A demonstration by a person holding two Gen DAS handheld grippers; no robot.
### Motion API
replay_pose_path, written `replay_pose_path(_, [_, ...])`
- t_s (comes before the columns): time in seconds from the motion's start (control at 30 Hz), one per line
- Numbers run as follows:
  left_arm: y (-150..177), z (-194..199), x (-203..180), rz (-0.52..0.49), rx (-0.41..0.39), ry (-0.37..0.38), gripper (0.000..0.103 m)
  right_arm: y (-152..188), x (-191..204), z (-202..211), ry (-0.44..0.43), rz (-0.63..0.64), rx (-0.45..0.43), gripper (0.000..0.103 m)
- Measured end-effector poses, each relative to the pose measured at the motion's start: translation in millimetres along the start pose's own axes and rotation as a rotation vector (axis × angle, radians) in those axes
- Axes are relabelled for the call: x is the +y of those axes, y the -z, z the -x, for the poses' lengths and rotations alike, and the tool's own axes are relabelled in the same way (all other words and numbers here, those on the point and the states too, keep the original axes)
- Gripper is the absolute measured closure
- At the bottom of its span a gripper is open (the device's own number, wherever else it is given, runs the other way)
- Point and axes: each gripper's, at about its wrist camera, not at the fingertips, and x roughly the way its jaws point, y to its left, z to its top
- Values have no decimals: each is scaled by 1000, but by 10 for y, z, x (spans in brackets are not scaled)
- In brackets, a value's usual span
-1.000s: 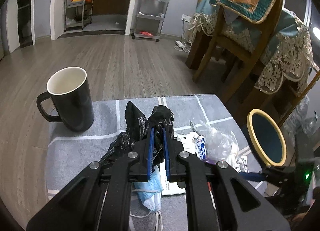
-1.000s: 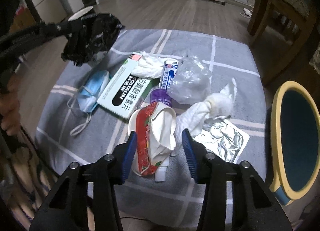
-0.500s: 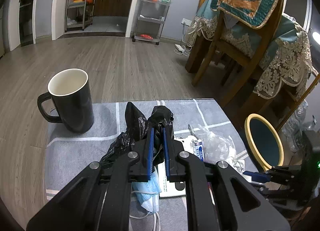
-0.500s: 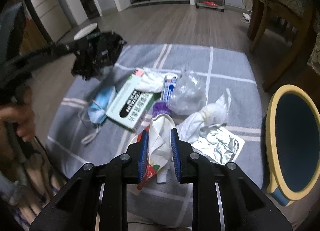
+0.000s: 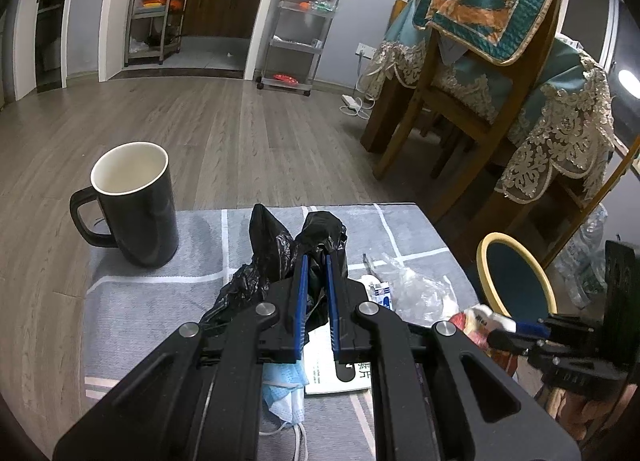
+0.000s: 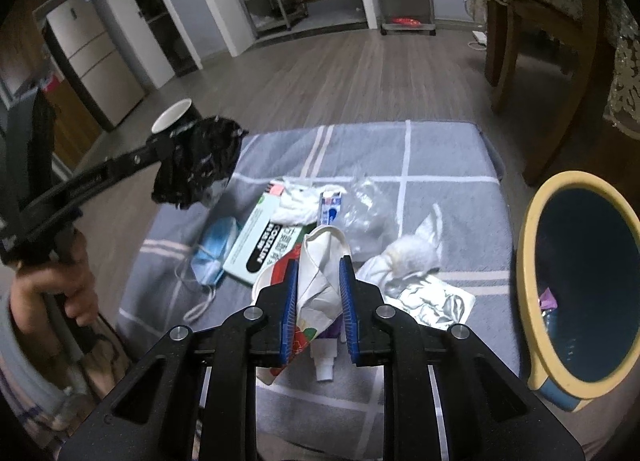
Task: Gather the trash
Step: 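Carry bag and cup over the bin and open both tools to drop them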
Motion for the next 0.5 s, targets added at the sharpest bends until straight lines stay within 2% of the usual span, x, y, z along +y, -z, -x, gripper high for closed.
replay_pose_path(0.3, [-7, 140, -197, -37, -53, 48, 94, -73, -395, 264, 24, -87, -56, 82])
replay_pose_path(0.5, [7, 89, -404, -41, -19, 120, 94, -42, -770, 443, 60, -152, -79, 82])
